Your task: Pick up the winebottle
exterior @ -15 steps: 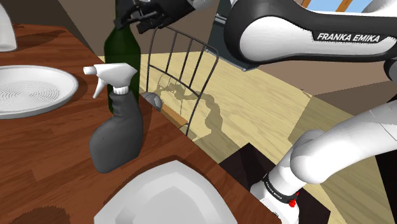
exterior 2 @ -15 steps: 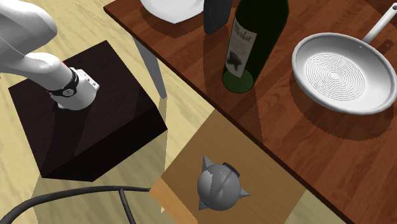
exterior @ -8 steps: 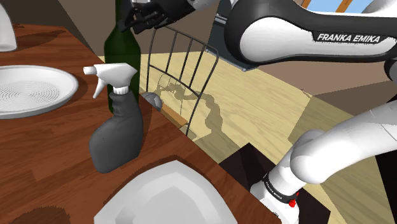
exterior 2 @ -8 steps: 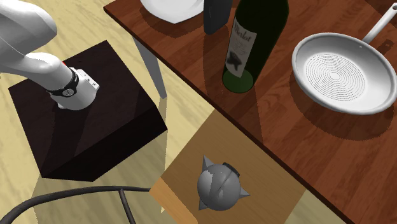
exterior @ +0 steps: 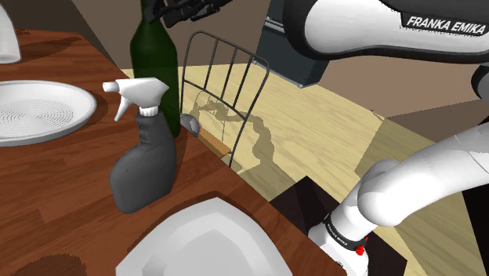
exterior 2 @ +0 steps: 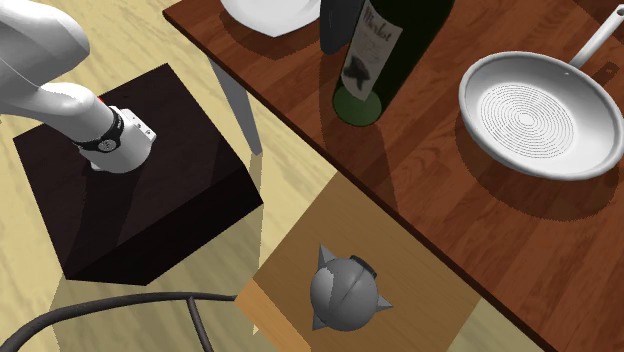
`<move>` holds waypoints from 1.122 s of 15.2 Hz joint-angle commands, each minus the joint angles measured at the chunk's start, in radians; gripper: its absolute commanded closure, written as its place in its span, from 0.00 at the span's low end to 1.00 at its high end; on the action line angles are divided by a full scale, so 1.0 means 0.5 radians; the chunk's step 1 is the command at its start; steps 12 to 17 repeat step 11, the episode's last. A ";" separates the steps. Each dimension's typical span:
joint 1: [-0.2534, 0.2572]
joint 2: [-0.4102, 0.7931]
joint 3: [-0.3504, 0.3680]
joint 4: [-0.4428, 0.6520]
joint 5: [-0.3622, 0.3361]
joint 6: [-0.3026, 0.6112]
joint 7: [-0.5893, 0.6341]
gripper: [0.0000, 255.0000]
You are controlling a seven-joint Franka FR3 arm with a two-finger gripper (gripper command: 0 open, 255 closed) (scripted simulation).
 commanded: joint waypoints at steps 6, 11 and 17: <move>-0.004 0.036 -0.012 0.211 0.006 -0.178 -0.039 1.00; -0.010 0.060 -0.010 0.316 0.003 -0.262 -0.050 1.00; -0.010 0.060 -0.010 0.316 0.003 -0.262 -0.050 1.00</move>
